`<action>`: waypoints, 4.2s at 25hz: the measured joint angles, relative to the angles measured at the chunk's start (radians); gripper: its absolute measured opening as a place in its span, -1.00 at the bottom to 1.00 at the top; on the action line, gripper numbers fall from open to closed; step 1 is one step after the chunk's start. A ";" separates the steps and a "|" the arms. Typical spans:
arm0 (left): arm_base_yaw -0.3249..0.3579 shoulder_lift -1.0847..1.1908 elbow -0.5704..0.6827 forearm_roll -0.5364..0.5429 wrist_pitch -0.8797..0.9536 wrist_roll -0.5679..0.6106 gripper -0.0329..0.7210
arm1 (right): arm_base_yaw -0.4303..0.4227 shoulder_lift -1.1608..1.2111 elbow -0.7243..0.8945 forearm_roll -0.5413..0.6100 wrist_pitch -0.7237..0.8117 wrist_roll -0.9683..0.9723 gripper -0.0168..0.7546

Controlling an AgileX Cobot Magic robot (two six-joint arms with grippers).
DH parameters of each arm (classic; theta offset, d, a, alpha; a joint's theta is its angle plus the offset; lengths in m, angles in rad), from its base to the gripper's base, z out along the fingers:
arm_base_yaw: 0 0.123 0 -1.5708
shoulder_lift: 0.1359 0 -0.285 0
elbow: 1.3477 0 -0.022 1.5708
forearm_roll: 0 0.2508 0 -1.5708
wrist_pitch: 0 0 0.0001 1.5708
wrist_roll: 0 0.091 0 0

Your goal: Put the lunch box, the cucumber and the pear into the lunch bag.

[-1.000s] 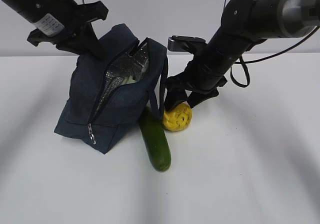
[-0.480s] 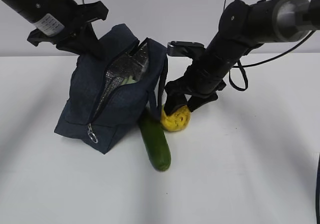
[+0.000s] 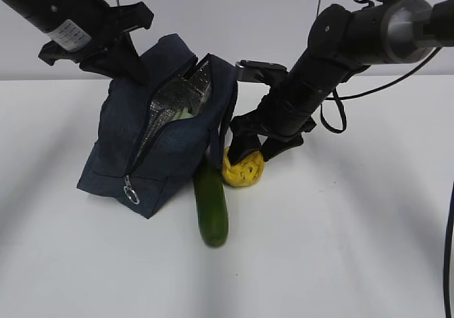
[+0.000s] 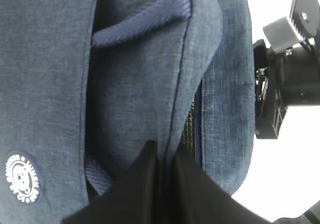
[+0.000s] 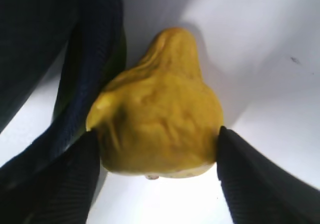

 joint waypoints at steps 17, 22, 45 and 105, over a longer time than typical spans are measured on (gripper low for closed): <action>0.000 0.000 0.000 0.001 0.000 0.003 -0.91 | 0.000 0.008 -0.051 -0.010 0.106 -0.005 0.14; 0.000 0.000 0.000 0.002 0.000 0.003 -0.91 | 0.000 0.010 -0.120 -0.040 0.177 -0.005 0.13; 0.000 0.000 0.000 0.122 0.000 0.004 -0.91 | 0.001 -0.025 -0.301 -0.244 0.339 0.113 0.11; 0.036 0.000 0.000 -0.048 -0.014 0.127 -0.91 | 0.023 -0.003 -0.408 0.070 0.129 0.092 0.44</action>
